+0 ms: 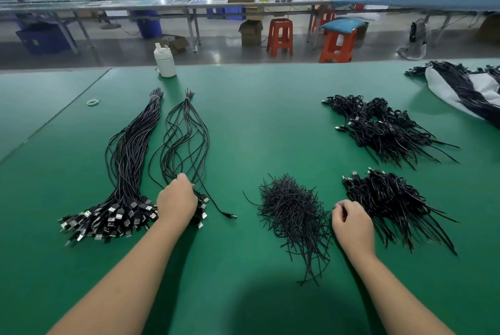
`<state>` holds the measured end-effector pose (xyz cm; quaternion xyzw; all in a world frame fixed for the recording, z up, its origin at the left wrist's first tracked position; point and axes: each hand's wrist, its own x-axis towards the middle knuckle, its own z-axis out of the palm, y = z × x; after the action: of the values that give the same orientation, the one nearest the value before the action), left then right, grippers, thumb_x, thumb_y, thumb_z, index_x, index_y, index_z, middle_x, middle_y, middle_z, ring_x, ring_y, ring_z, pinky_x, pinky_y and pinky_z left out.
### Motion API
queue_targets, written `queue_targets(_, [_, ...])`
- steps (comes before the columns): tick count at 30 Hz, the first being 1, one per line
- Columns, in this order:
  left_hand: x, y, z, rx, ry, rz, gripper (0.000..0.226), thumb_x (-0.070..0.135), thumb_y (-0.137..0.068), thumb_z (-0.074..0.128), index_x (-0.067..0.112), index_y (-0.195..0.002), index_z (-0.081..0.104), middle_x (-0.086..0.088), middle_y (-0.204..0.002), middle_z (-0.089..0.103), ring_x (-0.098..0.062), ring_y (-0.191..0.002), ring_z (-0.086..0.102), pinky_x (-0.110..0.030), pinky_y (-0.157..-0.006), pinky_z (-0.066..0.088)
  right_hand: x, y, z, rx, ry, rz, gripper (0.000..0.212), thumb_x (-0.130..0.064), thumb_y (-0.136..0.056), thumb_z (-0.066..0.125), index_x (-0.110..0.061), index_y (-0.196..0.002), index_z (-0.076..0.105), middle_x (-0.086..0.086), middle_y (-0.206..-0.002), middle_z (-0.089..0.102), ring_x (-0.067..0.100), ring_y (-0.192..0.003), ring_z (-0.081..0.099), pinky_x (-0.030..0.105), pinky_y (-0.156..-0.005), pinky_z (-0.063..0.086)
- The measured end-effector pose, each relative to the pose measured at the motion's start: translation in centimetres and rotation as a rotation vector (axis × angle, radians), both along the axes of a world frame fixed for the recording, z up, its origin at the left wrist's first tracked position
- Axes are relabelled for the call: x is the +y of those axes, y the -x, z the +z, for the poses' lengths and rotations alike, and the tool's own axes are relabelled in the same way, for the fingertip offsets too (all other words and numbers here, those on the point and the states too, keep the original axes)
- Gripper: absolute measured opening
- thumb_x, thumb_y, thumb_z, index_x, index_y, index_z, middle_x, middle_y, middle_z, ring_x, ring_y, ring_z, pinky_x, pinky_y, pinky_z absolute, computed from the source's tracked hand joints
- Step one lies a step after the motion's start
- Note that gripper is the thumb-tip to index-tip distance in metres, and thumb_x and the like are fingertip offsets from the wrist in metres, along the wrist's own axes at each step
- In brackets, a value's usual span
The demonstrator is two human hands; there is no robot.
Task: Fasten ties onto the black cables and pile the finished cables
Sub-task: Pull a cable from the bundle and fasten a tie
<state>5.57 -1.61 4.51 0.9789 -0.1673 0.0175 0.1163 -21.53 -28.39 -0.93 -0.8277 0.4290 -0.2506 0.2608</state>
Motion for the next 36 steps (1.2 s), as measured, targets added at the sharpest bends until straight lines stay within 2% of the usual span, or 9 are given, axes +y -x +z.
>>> queue_targets(5, [-1.5,1.2,1.1,0.097,0.088,-0.037,0.005,0.019,-0.102,0.047,0.014,-0.102,0.046,0.0,-0.08,0.061,-0.022,-0.071,0.06,-0.033,-0.057,0.044,0.0,0.1,0.1,0.009,0.006,0.002,0.017,-0.019,-0.099,0.052,-0.021,-0.084,0.06,-0.01,-0.08,0.057,0.007,-0.066,0.057,0.024,-0.054,0.045])
queue_targets(9, [-2.7,3.1,2.6,0.221,-0.257,-0.321,0.016,0.026,-0.102,0.048,0.013,-0.105,0.057,-0.004,-0.099,0.065,-0.022,-0.087,0.063,-0.039,-0.077,0.055,0.1,0.1,0.2,0.003,0.002,0.002,0.017,-0.019,-0.099,0.052,-0.022,-0.083,0.059,-0.01,-0.079,0.057,0.007,-0.066,0.057,0.025,-0.053,0.046])
queue_targets(13, [-3.2,4.8,4.3,0.555,-0.343,-0.678,0.016,0.029,-0.1,0.054,0.02,-0.094,0.066,0.008,-0.072,0.072,0.006,-0.052,0.053,-0.016,-0.055,0.041,-0.1,0.2,0.2,-0.016,-0.007,0.005,0.021,-0.019,-0.098,0.052,-0.023,-0.079,0.058,-0.008,-0.076,0.057,0.009,-0.064,0.056,0.024,-0.052,0.04])
queue_targets(20, [-2.8,7.1,7.9,0.812,-0.234,-0.791,0.028,0.037,-0.1,0.051,0.018,-0.092,0.07,0.003,-0.064,0.07,-0.012,-0.048,0.036,-0.023,-0.049,0.034,0.2,0.4,1.4,-0.074,-0.09,-0.008,0.019,-0.014,-0.098,0.053,-0.023,-0.083,0.06,0.003,-0.086,0.065,0.008,-0.072,0.057,0.022,-0.058,0.042])
queue_targets(23, [-2.1,7.9,9.7,1.014,-0.066,-0.861,0.026,0.035,-0.099,0.054,0.019,-0.087,0.071,0.004,-0.055,0.063,-0.011,-0.042,0.034,-0.022,-0.043,0.029,3.2,-0.4,3.9,-0.141,-0.08,0.151,0.023,-0.005,-0.095,0.055,-0.02,-0.107,0.067,-0.002,-0.113,0.067,0.001,-0.096,0.057,0.02,-0.085,0.046])
queue_targets(27, [-2.0,8.4,11.6,1.134,0.294,-0.865,0.023,0.027,-0.098,0.054,0.012,-0.088,0.068,-0.001,-0.054,0.059,-0.008,-0.038,0.033,-0.019,-0.038,0.022,11.0,-3.4,9.4,-0.195,-0.219,0.775,0.035,-0.015,-0.097,0.05,-0.036,-0.123,0.061,-0.019,-0.139,0.051,-0.008,-0.135,0.034,0.011,-0.113,0.02])
queue_targets(29, [-2.3,8.3,12.2,1.014,0.488,-0.746,0.021,0.019,-0.099,0.054,0.007,-0.085,0.064,-0.007,-0.057,0.061,-0.009,-0.036,0.034,-0.017,-0.037,0.022,13.6,-4.7,11.3,-0.252,-0.473,0.844,0.026,-0.021,-0.106,0.039,-0.03,-0.113,0.063,-0.017,-0.121,0.064,-0.005,-0.124,0.048,0.011,-0.105,0.03])
queue_targets(32, [-2.4,7.4,12.1,0.722,0.7,-0.509,0.017,0.021,-0.094,0.058,0.008,-0.088,0.066,-0.009,-0.06,0.063,-0.012,-0.036,0.035,-0.018,-0.04,0.023,14.7,-6.1,13.1,-0.309,-0.586,0.766,0.036,-0.021,-0.109,0.03,-0.013,-0.094,0.061,0.002,-0.076,0.062,0.027,-0.083,0.058,0.037,-0.092,0.046])
queue_targets(36, [-1.6,6.6,11.2,1.182,1.394,-0.277,0.04,0.043,-0.092,0.06,0.007,-0.107,0.068,-0.015,-0.086,0.07,-0.015,-0.053,0.054,-0.025,-0.05,0.045,15.0,-7.1,14.0,-0.429,-0.646,0.666,0.034,-0.019,-0.109,0.033,-0.016,-0.082,0.054,-0.012,-0.055,0.031,0.01,-0.054,0.032,0.03,-0.067,0.042])
